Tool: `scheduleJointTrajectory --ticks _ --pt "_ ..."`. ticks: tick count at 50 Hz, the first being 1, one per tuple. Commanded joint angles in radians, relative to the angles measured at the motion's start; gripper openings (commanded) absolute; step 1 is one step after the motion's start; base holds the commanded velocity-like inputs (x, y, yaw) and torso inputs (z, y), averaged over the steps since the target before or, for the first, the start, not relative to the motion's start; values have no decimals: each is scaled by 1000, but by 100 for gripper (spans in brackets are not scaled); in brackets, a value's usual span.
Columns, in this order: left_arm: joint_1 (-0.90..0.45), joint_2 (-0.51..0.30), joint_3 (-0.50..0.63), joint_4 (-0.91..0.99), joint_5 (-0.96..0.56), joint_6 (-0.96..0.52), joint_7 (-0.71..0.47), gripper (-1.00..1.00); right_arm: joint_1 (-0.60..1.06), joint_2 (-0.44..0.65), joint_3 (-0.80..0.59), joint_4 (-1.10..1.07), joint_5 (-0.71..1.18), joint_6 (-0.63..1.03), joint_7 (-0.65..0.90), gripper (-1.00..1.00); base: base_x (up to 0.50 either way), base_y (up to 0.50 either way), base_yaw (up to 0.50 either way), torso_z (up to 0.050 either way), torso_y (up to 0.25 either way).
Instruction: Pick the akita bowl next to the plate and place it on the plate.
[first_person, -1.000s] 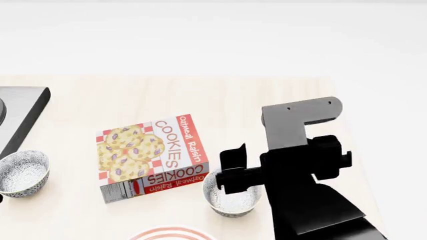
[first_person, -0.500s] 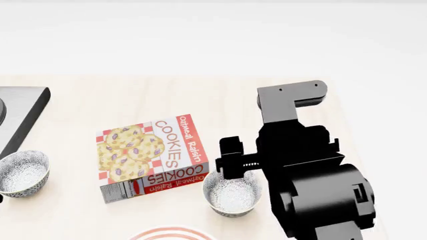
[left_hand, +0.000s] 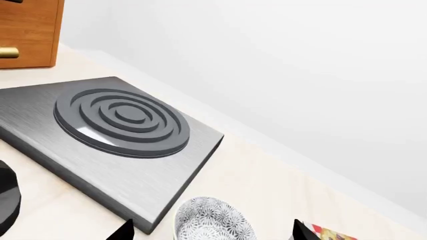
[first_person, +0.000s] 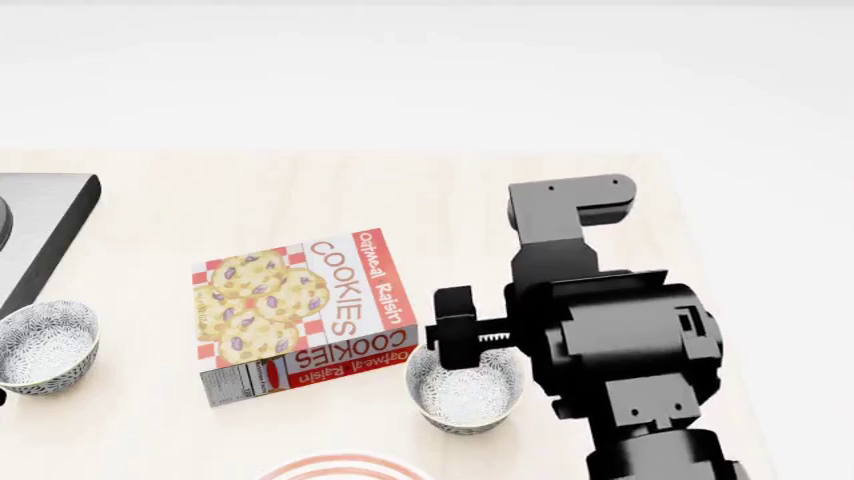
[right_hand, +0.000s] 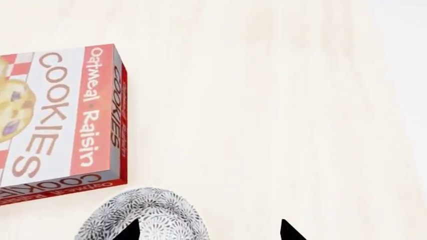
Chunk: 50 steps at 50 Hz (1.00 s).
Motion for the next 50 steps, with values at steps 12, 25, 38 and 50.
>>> scheduleJointTrajectory --ticks 12,25,38,50 --pt "4 -5 3 6 -10 0 -7 100 83 -28 -21 247 -4 -65 -51 100 0 0 0 0 0" --pt "3 -6 7 -6 -9 11 -3 100 122 -51 -34 430 -11 -189 -107 100 0 0 0 0 0" --pt "2 -8 11 -5 -12 11 -6 100 137 -67 23 551 -38 -276 -128 100 0 0 0 0 0" --pt "5 -12 11 5 -19 6 -13 100 114 -70 101 551 -117 -271 -133 100 0 0 0 0 0"
